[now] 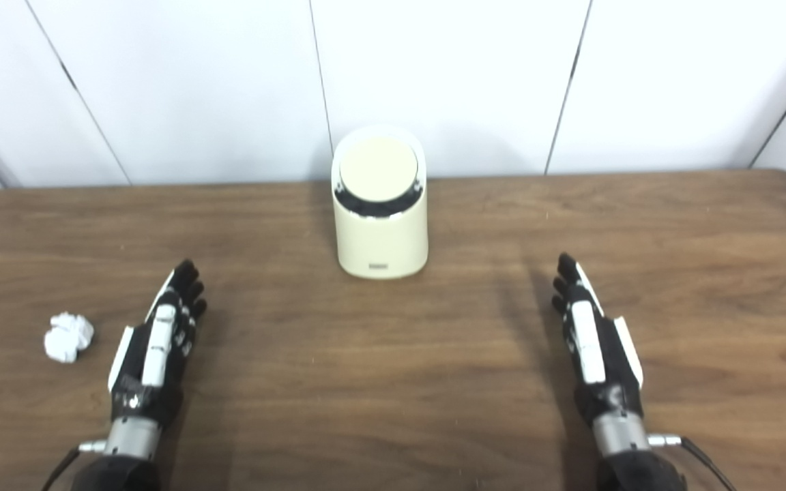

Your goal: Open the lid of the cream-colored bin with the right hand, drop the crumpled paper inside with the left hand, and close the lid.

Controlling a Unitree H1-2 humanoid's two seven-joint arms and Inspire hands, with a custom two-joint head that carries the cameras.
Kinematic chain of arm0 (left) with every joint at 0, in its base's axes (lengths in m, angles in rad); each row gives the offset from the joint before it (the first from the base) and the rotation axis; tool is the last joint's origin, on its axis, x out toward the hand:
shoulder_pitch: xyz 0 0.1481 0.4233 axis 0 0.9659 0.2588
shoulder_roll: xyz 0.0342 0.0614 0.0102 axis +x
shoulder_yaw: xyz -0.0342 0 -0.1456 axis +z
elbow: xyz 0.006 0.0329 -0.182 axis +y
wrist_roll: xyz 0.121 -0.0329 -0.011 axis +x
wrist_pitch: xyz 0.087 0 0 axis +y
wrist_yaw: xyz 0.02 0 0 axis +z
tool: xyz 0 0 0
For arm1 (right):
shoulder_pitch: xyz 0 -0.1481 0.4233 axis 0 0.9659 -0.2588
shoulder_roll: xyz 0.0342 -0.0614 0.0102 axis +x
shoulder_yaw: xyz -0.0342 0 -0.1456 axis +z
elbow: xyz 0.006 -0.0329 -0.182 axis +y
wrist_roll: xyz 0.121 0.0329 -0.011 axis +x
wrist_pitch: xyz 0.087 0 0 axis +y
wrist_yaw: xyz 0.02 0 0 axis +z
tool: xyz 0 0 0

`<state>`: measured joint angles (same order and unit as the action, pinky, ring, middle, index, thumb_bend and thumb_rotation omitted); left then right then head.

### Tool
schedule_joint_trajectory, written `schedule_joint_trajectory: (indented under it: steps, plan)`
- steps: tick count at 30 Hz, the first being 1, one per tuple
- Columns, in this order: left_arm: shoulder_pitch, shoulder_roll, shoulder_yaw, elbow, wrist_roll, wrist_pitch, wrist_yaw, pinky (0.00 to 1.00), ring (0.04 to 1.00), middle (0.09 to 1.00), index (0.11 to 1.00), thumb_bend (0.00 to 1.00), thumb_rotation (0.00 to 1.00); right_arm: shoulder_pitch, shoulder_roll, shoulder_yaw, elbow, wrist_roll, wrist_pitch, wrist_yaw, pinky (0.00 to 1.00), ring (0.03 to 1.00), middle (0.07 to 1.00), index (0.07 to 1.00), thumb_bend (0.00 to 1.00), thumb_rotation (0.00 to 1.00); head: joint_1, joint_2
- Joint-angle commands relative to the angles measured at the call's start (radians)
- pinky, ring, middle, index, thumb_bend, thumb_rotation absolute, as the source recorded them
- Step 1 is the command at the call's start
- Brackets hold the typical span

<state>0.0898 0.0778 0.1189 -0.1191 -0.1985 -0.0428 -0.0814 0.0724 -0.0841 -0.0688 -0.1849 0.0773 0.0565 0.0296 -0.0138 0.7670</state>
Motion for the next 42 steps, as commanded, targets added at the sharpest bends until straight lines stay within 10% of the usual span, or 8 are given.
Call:
schedule_joint_trajectory:
  steps: [1,42]
  plan:
    - [0.019,-0.004,-0.003,-0.010,0.008,0.003,0.007,1.00,0.998,0.987,0.979,0.45,0.84,-0.018,0.010,-0.006,-0.023,0.007,-0.029,-0.007,0.98,0.981,0.992,0.962,0.47,1.00,-0.002,0.001]
    - [0.023,-0.005,-0.012,0.018,0.010,-0.035,-0.003,1.00,1.000,0.999,0.984,0.44,0.85,-0.020,0.011,-0.016,-0.002,0.032,-0.054,0.011,0.97,0.968,0.975,0.945,0.47,1.00,-0.017,-0.070]
